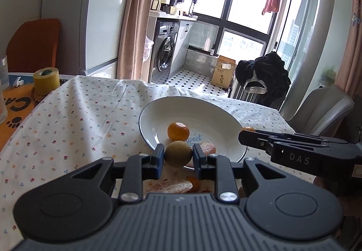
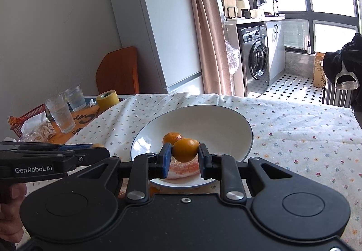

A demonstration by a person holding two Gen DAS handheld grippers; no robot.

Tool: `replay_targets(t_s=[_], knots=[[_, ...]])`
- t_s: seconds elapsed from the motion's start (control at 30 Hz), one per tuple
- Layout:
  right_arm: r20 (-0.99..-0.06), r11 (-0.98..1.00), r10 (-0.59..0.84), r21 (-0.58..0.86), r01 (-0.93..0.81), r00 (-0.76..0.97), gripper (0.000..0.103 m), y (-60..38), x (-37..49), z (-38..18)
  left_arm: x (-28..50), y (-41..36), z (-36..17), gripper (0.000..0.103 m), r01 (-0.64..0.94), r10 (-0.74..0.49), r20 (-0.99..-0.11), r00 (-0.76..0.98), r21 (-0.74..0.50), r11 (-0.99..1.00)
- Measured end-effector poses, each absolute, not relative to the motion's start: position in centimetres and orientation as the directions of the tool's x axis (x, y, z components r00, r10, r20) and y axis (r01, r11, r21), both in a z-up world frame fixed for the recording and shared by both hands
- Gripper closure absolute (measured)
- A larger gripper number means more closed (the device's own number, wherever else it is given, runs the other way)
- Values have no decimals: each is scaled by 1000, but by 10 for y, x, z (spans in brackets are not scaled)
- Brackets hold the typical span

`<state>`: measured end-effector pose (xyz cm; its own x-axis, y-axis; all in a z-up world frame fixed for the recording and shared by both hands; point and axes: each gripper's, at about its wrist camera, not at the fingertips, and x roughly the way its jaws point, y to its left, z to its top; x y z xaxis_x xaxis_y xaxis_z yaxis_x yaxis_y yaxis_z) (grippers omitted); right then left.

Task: Organize fruits
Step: 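Carry the kiwi and mandarin into the white bowl and open both grippers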

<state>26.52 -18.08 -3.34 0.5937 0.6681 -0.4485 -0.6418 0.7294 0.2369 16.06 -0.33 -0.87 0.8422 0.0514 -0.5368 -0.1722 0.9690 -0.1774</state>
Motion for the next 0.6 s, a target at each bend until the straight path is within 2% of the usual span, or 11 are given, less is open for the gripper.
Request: replay_targets(t_s=[0.3, 0.43, 0.6], knots=[[-457, 750, 643, 215, -625, 615, 79, -179, 267, -51, 187, -10, -18, 78, -165, 57, -568, 821, -141, 976], [-473, 742, 656, 264, -616, 588, 79, -177, 277, -62, 199, -8, -25, 78, -159, 46, -581, 813, -145, 976], [-478, 746, 651, 261, -613, 589, 70, -177, 279, -66, 213, -8, -31, 78, -153, 42, -591, 806, -140, 978]])
